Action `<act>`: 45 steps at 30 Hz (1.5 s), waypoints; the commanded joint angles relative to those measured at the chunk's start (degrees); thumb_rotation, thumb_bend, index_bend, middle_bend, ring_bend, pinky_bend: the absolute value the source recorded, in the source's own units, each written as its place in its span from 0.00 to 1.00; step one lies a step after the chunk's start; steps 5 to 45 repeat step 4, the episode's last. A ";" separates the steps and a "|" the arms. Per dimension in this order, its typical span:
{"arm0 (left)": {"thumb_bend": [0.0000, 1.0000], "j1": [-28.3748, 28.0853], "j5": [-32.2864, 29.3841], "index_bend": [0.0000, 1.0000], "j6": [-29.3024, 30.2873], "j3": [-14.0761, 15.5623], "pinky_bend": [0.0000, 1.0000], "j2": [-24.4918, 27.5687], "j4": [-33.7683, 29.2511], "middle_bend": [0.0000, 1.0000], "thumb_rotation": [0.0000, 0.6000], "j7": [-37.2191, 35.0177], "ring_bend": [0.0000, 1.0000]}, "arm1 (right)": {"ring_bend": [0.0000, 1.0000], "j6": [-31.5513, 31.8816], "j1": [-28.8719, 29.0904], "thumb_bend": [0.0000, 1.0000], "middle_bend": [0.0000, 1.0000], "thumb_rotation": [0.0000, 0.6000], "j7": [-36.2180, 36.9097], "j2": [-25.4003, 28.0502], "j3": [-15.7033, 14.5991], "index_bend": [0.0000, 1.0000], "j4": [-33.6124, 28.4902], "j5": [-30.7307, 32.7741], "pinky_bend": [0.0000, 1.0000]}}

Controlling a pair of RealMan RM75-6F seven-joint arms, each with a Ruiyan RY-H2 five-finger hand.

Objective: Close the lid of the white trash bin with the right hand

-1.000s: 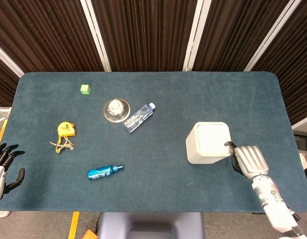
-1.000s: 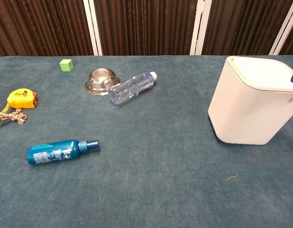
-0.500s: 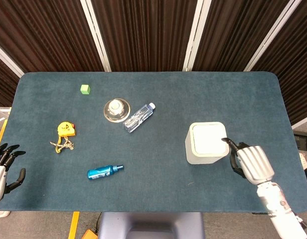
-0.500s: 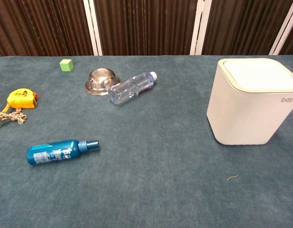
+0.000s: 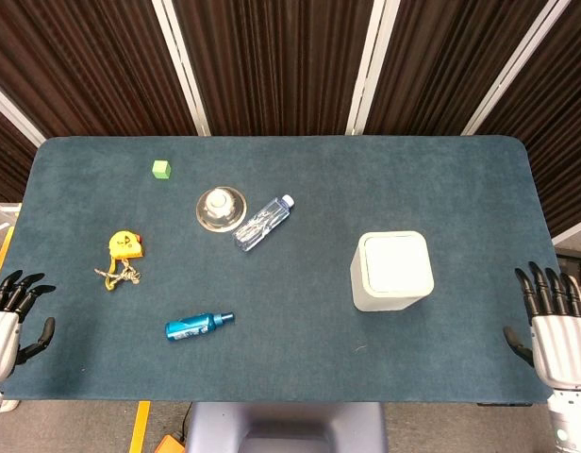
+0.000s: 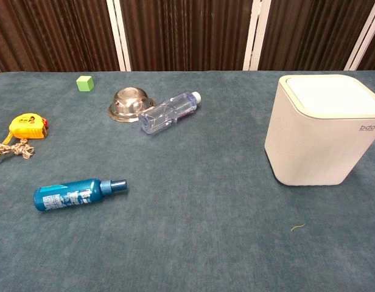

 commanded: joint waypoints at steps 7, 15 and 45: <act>0.46 -0.13 -0.43 0.29 -0.53 0.07 0.23 -0.09 -0.32 0.17 1.00 0.83 0.09 | 0.01 -2.13 -0.35 0.32 0.11 1.00 2.99 -0.46 0.33 0.11 2.32 -1.73 0.16; 0.46 -0.13 -0.43 0.29 -0.53 0.07 0.23 -0.09 -0.32 0.17 1.00 0.83 0.09 | 0.01 -2.13 -0.35 0.32 0.11 1.00 2.99 -0.46 0.33 0.11 2.32 -1.73 0.16; 0.46 -0.13 -0.43 0.29 -0.53 0.07 0.23 -0.09 -0.32 0.17 1.00 0.83 0.09 | 0.01 -2.13 -0.35 0.32 0.11 1.00 2.99 -0.46 0.33 0.11 2.32 -1.73 0.16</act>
